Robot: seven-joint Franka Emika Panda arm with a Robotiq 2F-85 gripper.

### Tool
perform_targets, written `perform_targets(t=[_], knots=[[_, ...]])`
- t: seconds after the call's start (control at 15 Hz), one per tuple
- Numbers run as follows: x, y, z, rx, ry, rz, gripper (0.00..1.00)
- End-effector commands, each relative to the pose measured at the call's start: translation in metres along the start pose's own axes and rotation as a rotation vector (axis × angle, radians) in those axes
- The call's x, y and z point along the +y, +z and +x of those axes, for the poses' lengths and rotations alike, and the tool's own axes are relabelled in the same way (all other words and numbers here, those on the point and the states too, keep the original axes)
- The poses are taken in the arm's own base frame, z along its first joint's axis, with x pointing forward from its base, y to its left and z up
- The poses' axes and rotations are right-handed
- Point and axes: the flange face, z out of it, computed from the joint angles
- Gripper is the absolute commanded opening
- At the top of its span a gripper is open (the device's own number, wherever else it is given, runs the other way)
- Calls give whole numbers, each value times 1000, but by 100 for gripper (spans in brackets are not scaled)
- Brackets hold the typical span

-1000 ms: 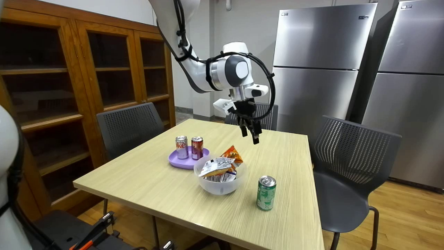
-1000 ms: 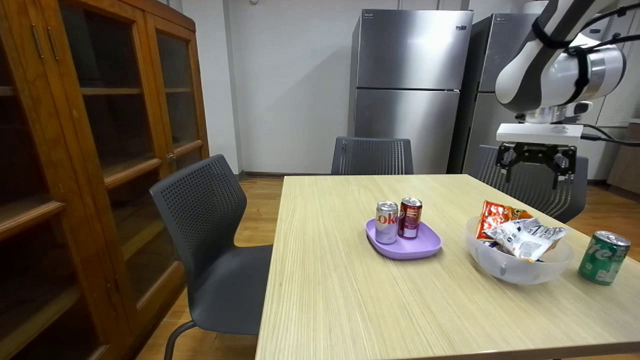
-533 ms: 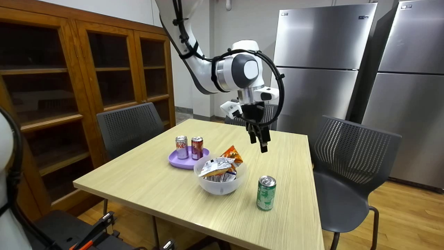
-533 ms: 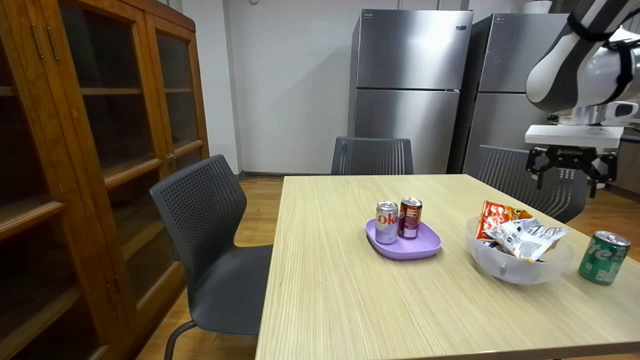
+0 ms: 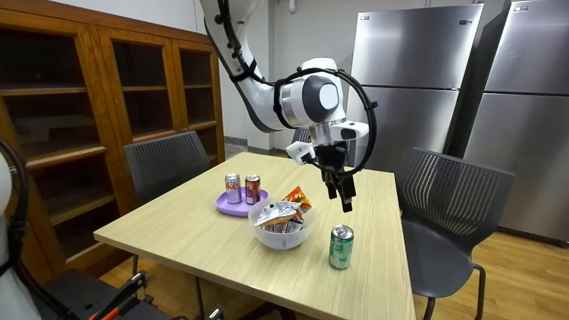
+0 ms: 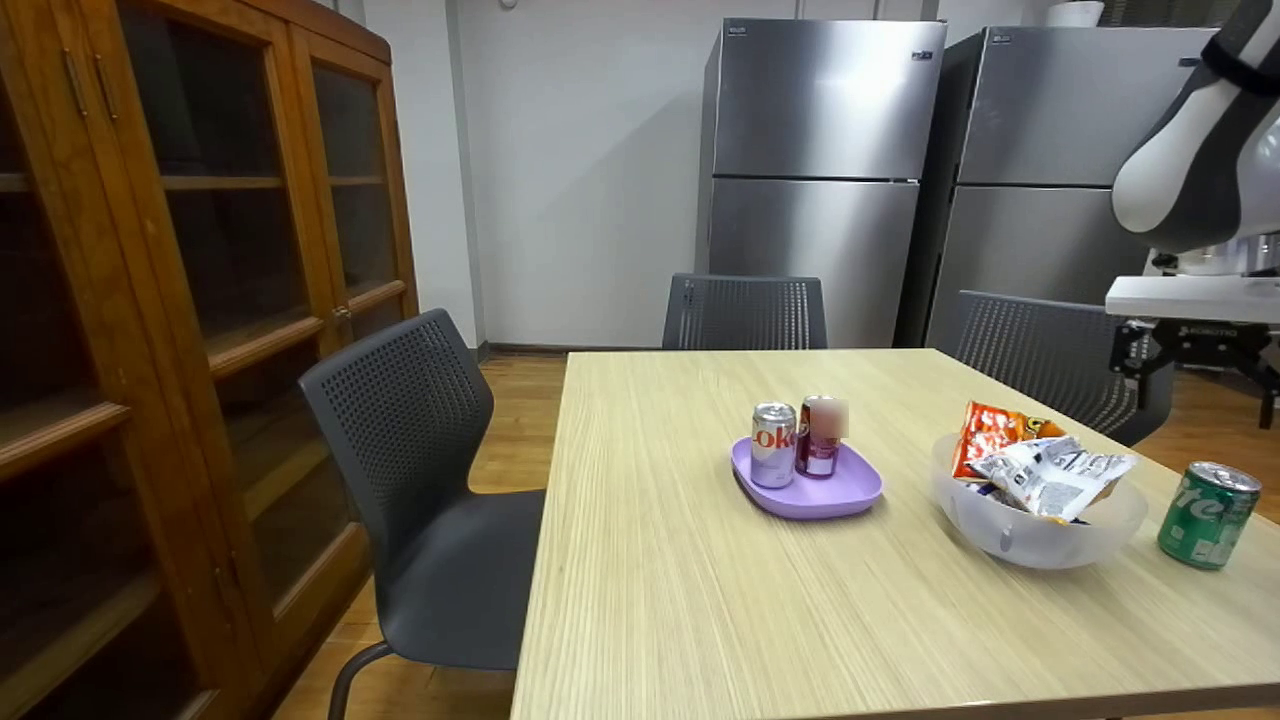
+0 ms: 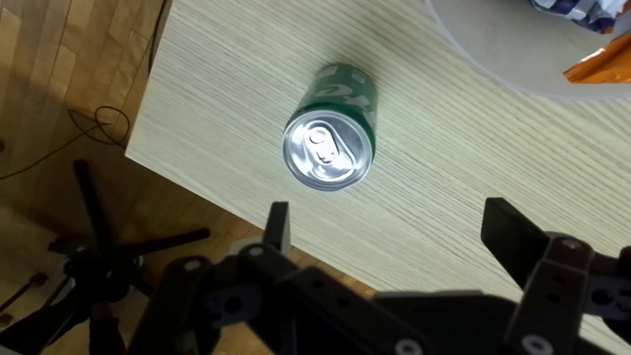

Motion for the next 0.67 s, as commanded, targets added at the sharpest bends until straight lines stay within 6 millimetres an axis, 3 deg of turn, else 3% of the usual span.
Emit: perform_targets(t=[0.0, 0.6], knots=[[16, 5, -13, 22, 21, 14, 100], [34, 34, -27, 9, 55, 18, 100]])
